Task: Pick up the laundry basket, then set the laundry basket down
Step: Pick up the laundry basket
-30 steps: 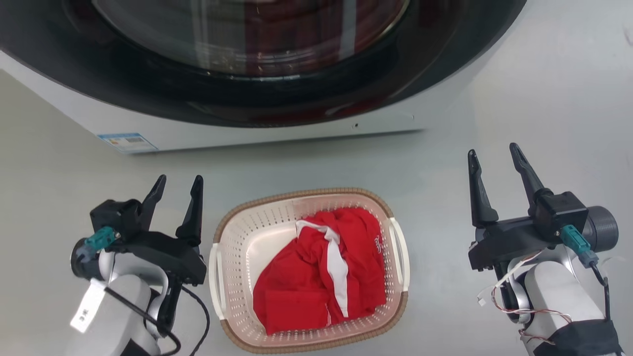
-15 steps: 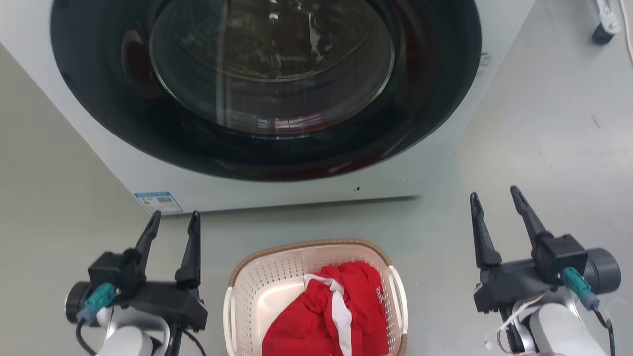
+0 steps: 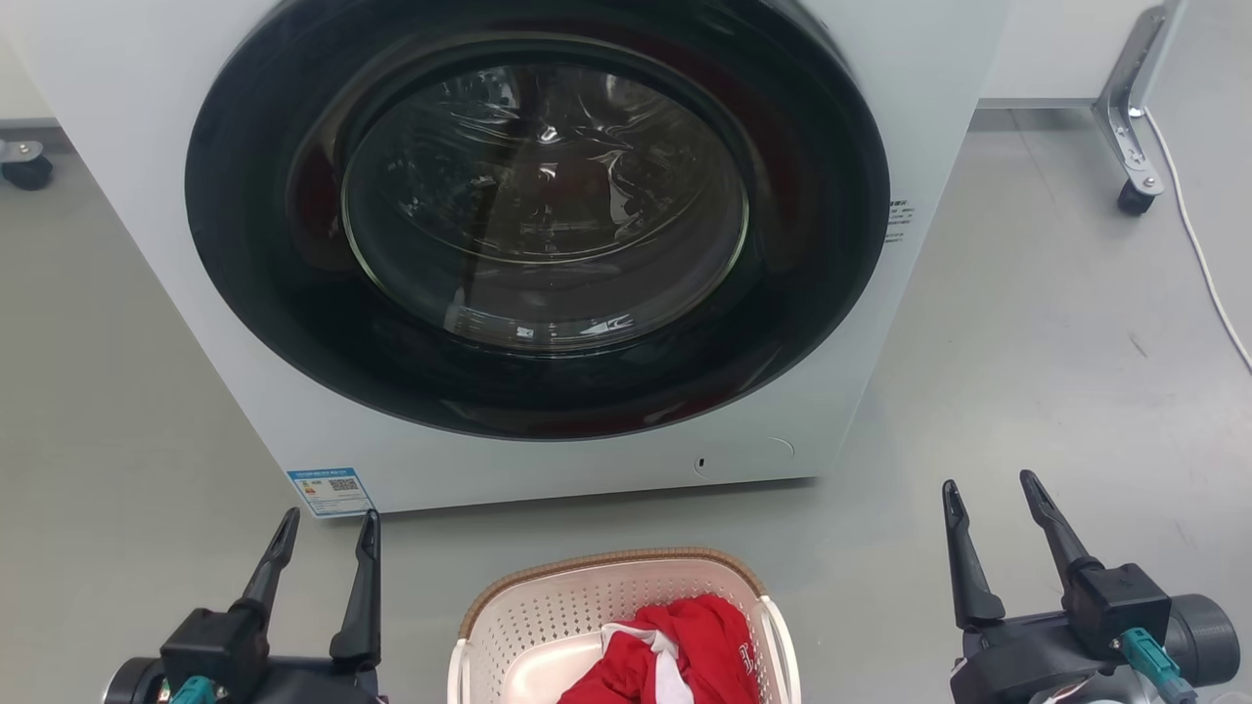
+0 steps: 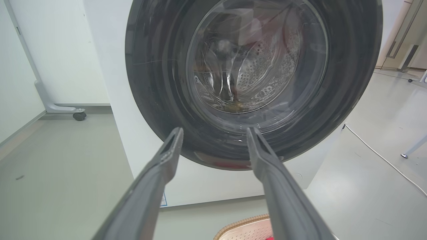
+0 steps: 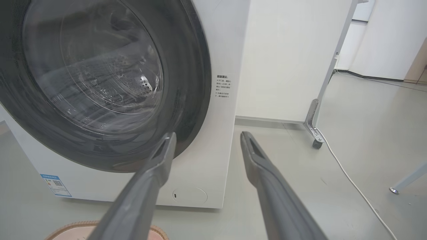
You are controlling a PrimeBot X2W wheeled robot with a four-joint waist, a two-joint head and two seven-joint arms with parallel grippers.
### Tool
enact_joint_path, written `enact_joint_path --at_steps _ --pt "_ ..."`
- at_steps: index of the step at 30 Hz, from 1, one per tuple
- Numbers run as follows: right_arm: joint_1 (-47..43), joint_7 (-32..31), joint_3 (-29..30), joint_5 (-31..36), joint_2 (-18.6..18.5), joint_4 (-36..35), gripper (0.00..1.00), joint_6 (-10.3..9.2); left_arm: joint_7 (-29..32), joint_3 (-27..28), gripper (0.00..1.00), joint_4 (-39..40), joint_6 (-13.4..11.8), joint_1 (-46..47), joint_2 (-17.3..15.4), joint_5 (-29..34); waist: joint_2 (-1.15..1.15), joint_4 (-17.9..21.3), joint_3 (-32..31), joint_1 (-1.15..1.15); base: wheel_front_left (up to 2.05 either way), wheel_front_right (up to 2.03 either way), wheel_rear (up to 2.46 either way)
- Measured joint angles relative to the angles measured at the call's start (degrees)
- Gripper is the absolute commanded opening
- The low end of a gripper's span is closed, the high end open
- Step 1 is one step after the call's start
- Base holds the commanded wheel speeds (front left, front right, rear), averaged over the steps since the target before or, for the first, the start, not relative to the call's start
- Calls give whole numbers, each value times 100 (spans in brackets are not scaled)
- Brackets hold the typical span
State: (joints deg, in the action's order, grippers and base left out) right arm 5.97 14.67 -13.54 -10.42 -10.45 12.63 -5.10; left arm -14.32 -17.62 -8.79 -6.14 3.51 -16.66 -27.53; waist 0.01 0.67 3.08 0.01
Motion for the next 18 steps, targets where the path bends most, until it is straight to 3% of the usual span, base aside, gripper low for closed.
enact_joint_path --at_steps 18 --pt "-192 -212 29 -23 -13 -186 100 -45 11 214 100 245 -92 -376 -1 231 -1 -10 -28 -1 0 0 0"
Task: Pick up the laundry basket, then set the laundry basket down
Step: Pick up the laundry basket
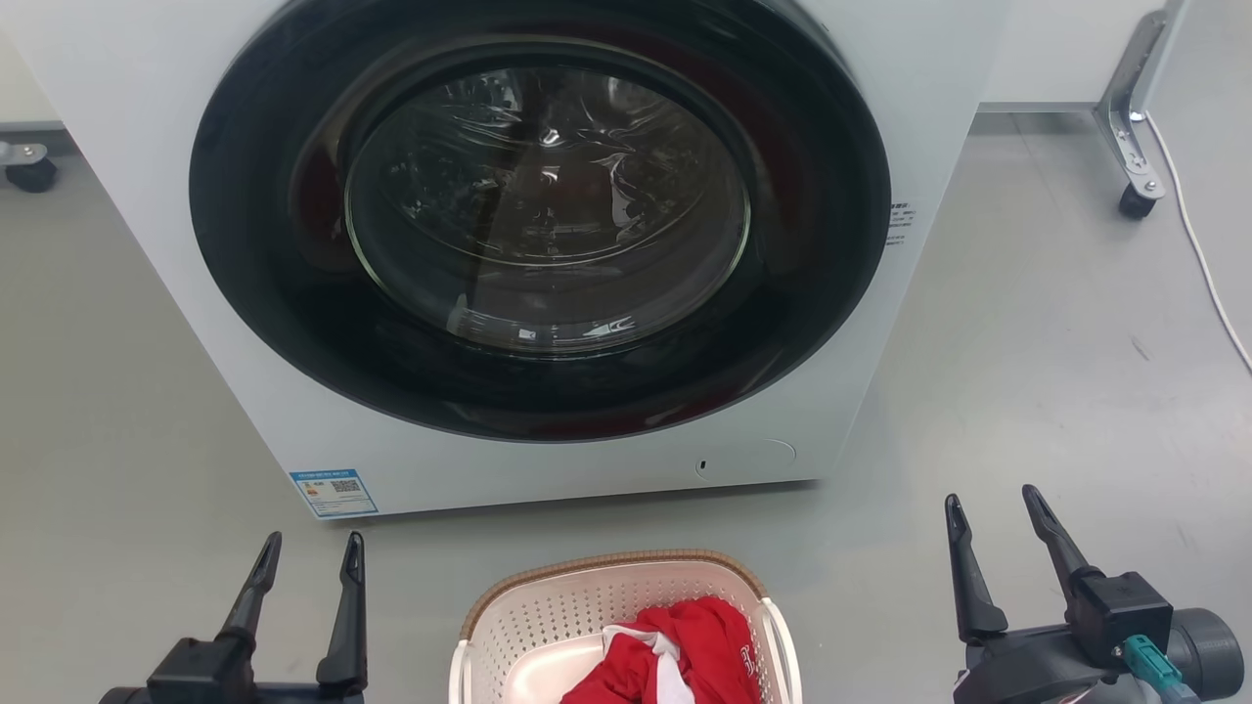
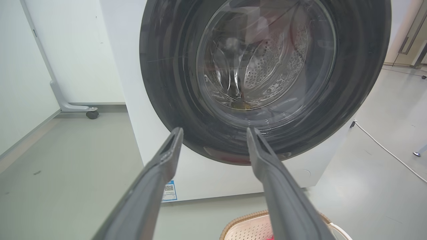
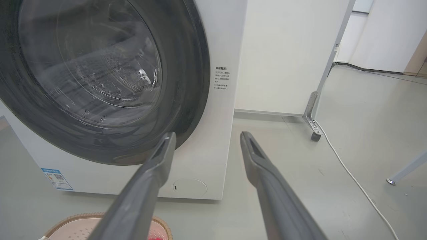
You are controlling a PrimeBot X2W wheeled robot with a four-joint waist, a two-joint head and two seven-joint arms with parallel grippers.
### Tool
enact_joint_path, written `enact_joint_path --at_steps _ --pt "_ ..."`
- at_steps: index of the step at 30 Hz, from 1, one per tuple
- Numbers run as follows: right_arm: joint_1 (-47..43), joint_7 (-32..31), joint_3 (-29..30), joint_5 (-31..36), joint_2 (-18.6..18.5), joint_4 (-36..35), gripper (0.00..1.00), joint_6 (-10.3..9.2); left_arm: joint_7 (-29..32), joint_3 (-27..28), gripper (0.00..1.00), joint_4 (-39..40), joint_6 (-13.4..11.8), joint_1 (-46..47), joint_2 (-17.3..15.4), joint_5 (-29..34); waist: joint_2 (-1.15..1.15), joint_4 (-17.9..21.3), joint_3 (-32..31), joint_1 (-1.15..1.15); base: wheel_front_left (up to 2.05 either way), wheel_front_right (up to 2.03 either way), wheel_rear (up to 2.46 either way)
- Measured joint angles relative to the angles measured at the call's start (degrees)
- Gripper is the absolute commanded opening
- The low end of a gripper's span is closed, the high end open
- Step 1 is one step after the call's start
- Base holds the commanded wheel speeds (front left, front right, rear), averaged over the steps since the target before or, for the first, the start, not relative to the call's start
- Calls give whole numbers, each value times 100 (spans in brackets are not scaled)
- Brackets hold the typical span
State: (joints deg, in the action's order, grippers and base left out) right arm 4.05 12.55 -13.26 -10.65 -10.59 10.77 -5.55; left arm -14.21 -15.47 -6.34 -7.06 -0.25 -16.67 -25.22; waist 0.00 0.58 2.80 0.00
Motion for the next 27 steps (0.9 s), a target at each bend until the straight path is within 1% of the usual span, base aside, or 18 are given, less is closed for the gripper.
enact_joint_path --at_steps 16,27 --pt "-2 -156 2 -37 0 -112 100 -5 164 157 100 121 -5 -23 44 73 0 -22 56 0 0 0 0" --pt "-3 -248 -7 -54 2 -129 100 -5 304 167 100 144 -7 -23 110 121 0 -3 84 0 0 0 0"
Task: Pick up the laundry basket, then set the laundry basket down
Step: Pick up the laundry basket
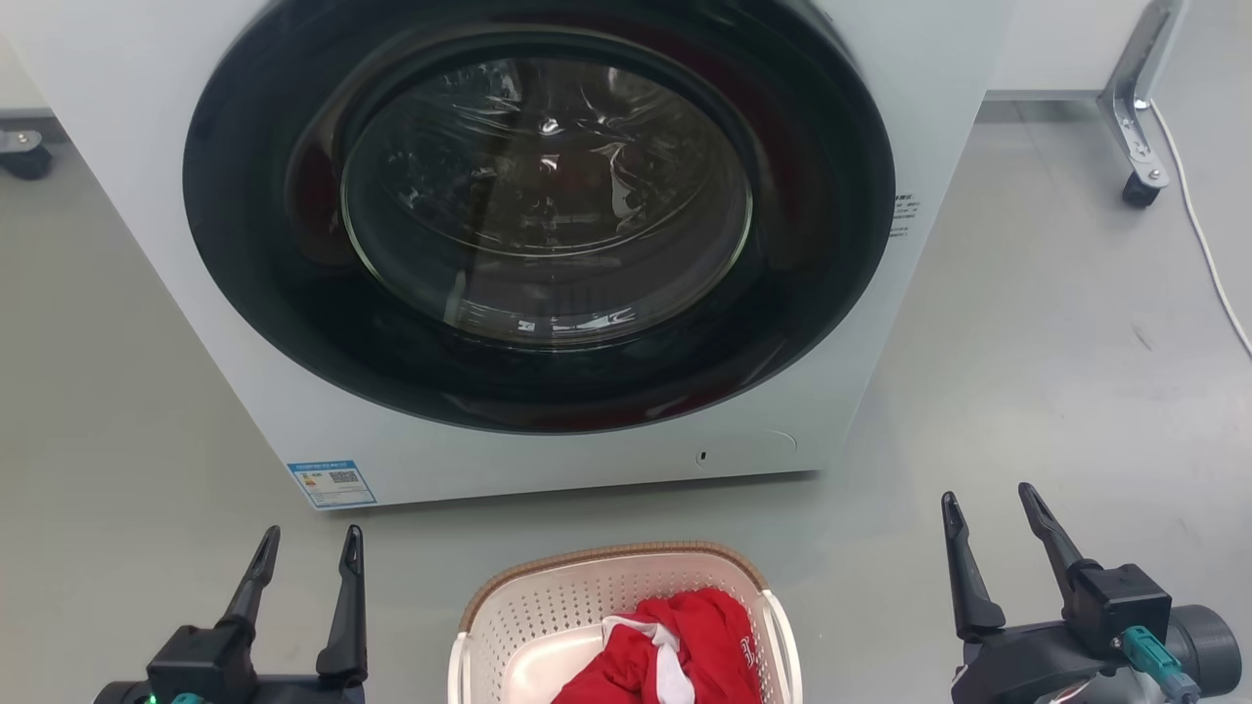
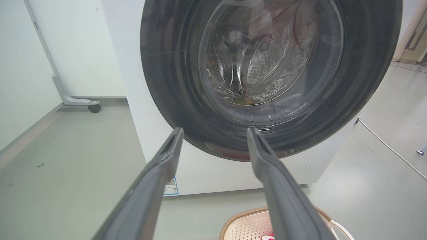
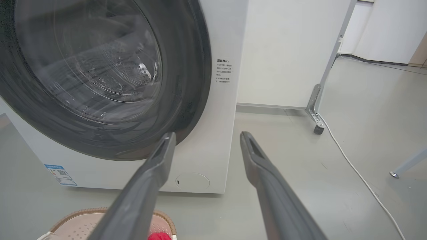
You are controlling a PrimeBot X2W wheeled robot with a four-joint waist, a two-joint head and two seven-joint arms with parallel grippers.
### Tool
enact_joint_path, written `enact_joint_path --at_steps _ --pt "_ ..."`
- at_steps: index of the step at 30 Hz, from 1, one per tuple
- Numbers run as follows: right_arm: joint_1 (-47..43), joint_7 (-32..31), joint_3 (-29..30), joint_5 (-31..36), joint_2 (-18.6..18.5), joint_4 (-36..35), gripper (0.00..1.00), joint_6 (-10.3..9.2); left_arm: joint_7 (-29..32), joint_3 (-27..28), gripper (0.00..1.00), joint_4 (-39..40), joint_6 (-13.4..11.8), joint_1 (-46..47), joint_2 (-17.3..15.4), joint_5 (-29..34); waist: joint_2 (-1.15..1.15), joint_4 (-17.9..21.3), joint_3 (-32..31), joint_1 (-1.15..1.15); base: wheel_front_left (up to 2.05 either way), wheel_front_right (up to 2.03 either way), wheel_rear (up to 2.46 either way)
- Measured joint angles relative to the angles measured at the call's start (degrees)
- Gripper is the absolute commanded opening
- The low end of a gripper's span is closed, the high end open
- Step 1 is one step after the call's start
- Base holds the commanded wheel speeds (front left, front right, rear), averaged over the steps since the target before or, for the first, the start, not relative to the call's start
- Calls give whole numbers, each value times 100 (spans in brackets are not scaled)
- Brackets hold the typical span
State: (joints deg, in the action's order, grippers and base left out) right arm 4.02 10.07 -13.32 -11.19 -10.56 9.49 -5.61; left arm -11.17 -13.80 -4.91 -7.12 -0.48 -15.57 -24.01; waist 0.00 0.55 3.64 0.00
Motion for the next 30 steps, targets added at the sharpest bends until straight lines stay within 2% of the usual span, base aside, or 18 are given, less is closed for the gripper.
enact_joint_path --at_steps 8,20,30 --pt "48 -137 -69 -70 34 -41 100 44 147 -30 100 24 0 9 91 38 0 -2 315 0 0 0 0" --pt "627 -348 -176 -109 133 288 100 180 487 -204 100 -321 10 535 170 58 0 -1 1198 -2 0 0 0" --pt "1273 -481 -260 -149 245 687 100 261 804 -371 100 -798 223 1304 234 57 -1 2 2034 -2 0 0 0"
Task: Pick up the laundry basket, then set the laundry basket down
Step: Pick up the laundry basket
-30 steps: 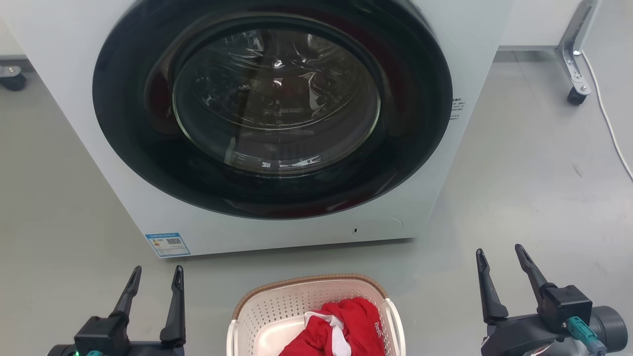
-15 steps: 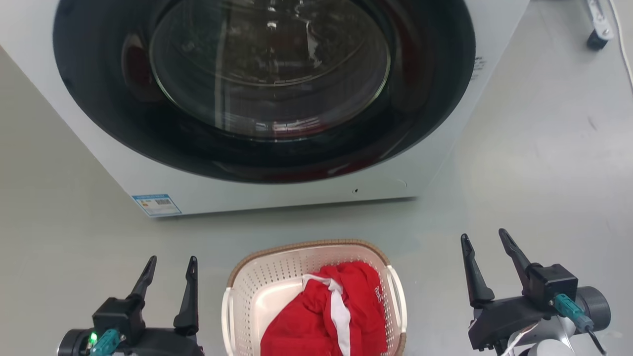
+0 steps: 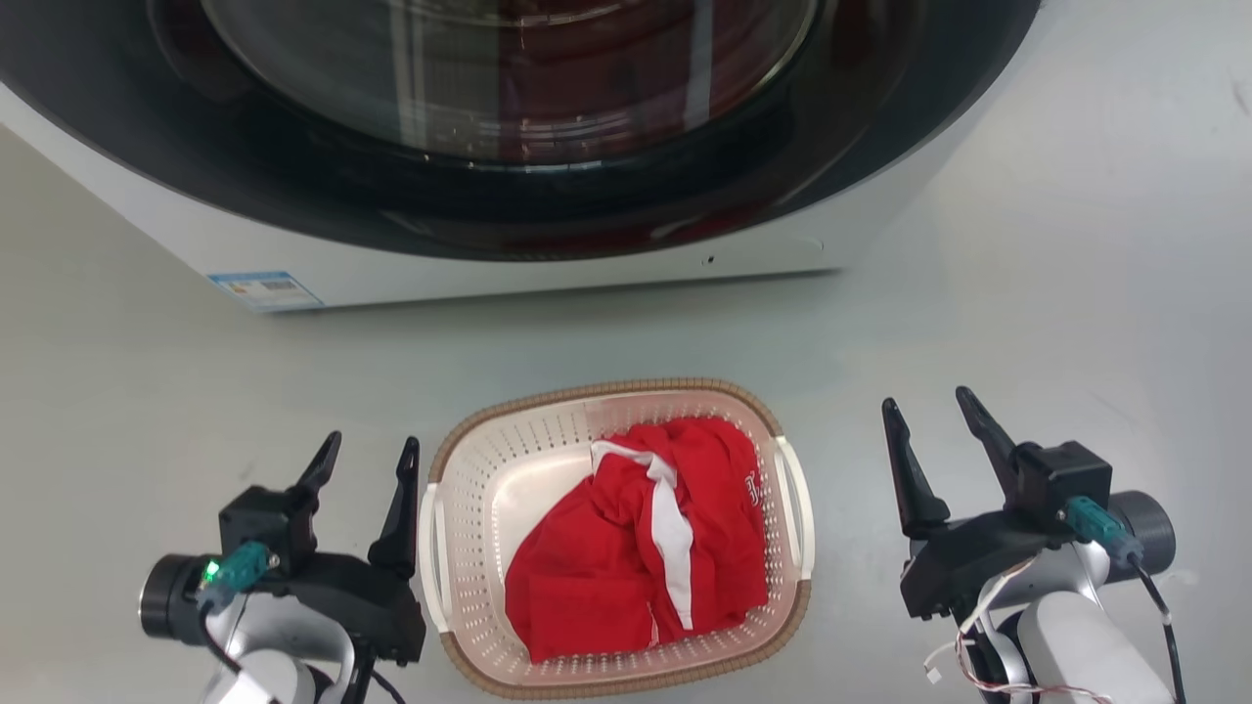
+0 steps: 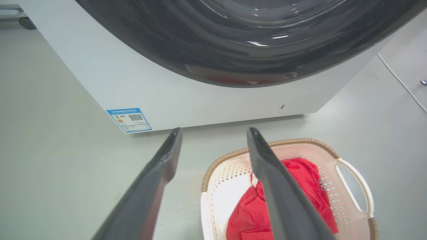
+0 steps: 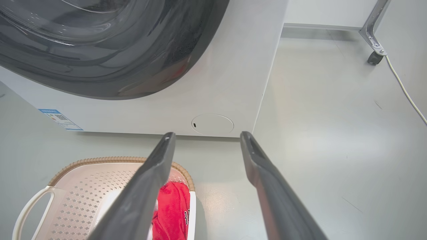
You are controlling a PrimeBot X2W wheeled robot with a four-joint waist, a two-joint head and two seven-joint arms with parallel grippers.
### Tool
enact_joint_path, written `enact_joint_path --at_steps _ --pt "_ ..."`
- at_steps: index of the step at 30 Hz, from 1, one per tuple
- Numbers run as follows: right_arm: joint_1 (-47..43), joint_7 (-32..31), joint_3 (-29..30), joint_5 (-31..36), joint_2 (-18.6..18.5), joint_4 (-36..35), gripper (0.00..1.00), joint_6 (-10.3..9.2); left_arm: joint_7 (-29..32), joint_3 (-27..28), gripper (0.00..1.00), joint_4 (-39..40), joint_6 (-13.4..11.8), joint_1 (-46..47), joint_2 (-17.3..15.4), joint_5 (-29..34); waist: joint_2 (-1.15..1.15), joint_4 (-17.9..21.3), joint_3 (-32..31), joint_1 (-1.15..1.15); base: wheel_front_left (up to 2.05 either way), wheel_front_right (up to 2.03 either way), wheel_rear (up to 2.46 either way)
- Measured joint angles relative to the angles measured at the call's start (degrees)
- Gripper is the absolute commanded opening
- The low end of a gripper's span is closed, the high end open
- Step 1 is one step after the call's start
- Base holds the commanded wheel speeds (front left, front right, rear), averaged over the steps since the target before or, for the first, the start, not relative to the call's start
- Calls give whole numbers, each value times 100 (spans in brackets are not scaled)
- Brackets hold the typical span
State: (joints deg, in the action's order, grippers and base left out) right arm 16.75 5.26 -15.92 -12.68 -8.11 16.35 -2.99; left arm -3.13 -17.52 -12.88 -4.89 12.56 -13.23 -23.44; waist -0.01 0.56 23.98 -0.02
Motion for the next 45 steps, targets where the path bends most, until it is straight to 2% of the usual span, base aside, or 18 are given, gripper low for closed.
enact_joint_path --at_steps 11,28,34,45 --pt "752 -73 -86 -52 148 505 100 108 209 2 100 -758 197 827 118 -98 0 13 942 1 0 0 0" --pt "1658 -55 -559 53 320 1327 100 368 346 -4 100 -1981 683 1737 126 -213 0 40 2332 1 0 0 0" --pt "1760 40 -669 68 353 1677 100 411 335 -5 100 -2469 850 1923 189 -326 0 42 2611 1 0 0 0" --pt "2169 87 -742 51 378 2252 100 511 298 0 100 -3141 1004 2413 287 -478 0 17 2778 2 0 0 0"
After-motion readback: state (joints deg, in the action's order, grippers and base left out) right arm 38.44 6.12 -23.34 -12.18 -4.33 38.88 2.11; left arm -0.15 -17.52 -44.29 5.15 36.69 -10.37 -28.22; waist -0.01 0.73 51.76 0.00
